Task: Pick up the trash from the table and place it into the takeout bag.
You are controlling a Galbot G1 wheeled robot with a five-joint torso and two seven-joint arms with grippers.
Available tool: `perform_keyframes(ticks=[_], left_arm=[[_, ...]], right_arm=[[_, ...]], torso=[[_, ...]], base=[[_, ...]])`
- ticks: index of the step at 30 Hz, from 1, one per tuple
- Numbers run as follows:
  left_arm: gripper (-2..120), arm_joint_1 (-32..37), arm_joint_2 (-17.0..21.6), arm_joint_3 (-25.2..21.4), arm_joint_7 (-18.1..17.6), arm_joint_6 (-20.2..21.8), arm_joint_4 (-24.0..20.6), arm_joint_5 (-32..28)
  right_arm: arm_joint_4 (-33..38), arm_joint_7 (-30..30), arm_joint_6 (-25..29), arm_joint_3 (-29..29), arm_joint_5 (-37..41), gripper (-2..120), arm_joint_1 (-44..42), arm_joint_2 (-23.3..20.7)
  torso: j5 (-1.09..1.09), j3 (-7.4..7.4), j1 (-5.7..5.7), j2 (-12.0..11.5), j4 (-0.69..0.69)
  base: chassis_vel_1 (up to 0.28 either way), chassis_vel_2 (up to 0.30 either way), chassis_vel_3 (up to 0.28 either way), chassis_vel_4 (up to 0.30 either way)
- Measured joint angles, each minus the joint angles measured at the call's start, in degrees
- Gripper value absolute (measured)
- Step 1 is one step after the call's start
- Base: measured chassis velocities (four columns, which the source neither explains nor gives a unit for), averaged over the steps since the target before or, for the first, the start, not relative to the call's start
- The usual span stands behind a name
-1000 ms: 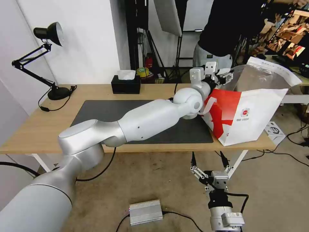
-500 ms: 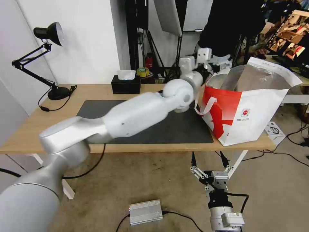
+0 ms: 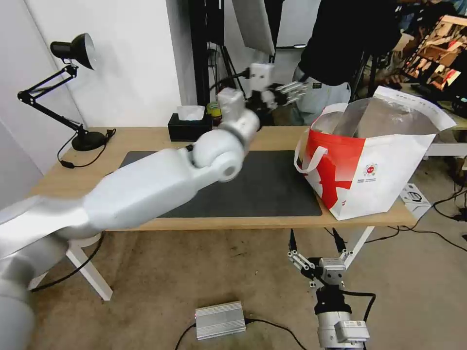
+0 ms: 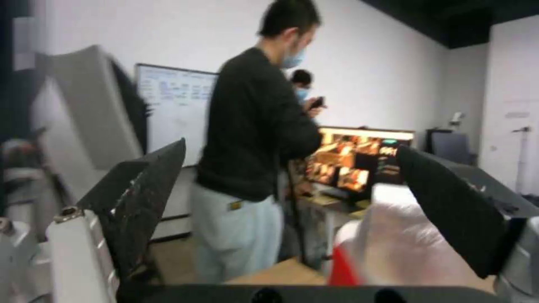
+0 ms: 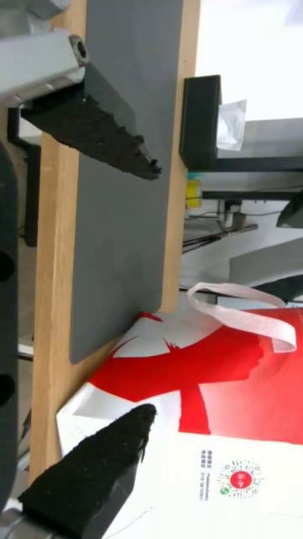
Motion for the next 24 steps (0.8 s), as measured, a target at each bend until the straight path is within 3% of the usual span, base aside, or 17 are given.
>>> perform_keyframes(ticks=[1, 3, 5, 6, 8, 10, 11, 13, 17, 19, 20, 24], left_arm=[[100, 0.0, 0.0, 0.0, 0.0, 0.0, 0.0, 0.0], [100, 8.57, 6.8, -5.72, -0.06, 0.0, -5.23, 1.94], [100, 10.77, 8.28, -7.52, -0.07, 0.0, -6.42, 2.27], [100, 17.14, 12.14, -13.33, 0.38, 0.02, -9.75, 2.69], [100, 24.67, 15.31, -19.82, 1.68, 0.05, -12.67, 3.78], [100, 27.86, 16.54, -22.22, 2.26, 0.05, -13.65, 4.5], [100, 32.01, 18.14, -25.24, 2.95, -0.1, -14.81, 5.56], [100, 47.99, 21.72, -38.5, 5.23, -1.48, -19.46, 9.85], [100, 53.92, 21.32, -42.0, 5.48, -2.47, -20.87, 12.6], [100, 59.89, 18.22, -43.94, 5.72, -3.13, -22.31, 16.92], [100, 59.89, 18.22, -43.94, 5.72, -3.13, -22.31, 16.92], [100, 73.31, 12.41, -50.62, 6.85, -5.28, -24.27, 25.47]], right_arm=[[0.0, 0.0, 0.0, 0.0, 0.0, 100, 0.0, 0.0], [0.0, 0.0, 0.0, 0.0, 0.0, 100, 0.01, 0.0], [0.0, 0.0, 0.0, 0.0, 0.0, 100, 0.01, 0.0], [0.0, 0.0, 0.0, 0.01, 0.0, 100, 0.01, 0.0], [0.0, -0.01, 0.0, 0.0, 0.0, 100, 0.01, 0.0], [0.0, 0.04, 0.0, 0.01, -0.01, 100, 0.0, 0.0], [0.0, 0.0, 0.0, 0.01, -0.01, 100, 0.01, 0.0], [0.0, 0.0, 0.0, 0.0, 0.0, 100, 0.0, 0.0], [0.0, 0.01, 0.0, 0.0, -0.01, 100, 0.01, 0.0], [0.0, 0.01, 0.0, 0.0, -0.01, 100, 0.0, 0.0], [0.0, 0.01, 0.0, 0.0, -0.01, 100, 0.0, 0.0], [0.0, 0.0, 0.0, 0.0, -0.01, 100, 0.0, 0.0]], torso=[[0.0, 0.0, 0.0, 0.0, 0.0], [-0.03, 0.0, 0.0, -0.01, 0.01], [-0.04, 0.01, 0.0, -0.01, 0.0], [-0.01, 0.01, 0.0, -0.01, 0.0], [0.0, 0.0, 0.0, -0.01, 0.0], [-0.01, 0.0, 0.0, -0.01, 0.01], [-0.04, 0.0, -0.01, -0.01, 0.02], [0.01, -0.01, -0.01, 0.0, 0.04], [0.04, -0.01, -0.01, 0.0, 0.03], [0.0, 0.0, 0.01, -0.01, -0.06], [0.0, 0.0, 0.01, -0.01, -0.06], [0.03, -0.01, -0.01, 0.0, -0.01]], base=[[0.0, 0.0, 0.0, 0.0], [0.0, 0.0, 0.0, 0.0], [0.0, 0.0, 0.0, 0.0], [0.0, 0.0, 0.0, 0.0], [0.0, 0.0, 0.0, 0.0], [0.0, 0.0, 0.0, 0.0], [0.0, 0.0, 0.0, 0.0], [0.0, 0.0, 0.0, 0.0], [0.0, 0.0, 0.0, 0.0], [0.0, 0.0, 0.0, 0.0], [0.0, 0.0, 0.0, 0.0], [0.0, 0.0, 0.0, 0.0]])
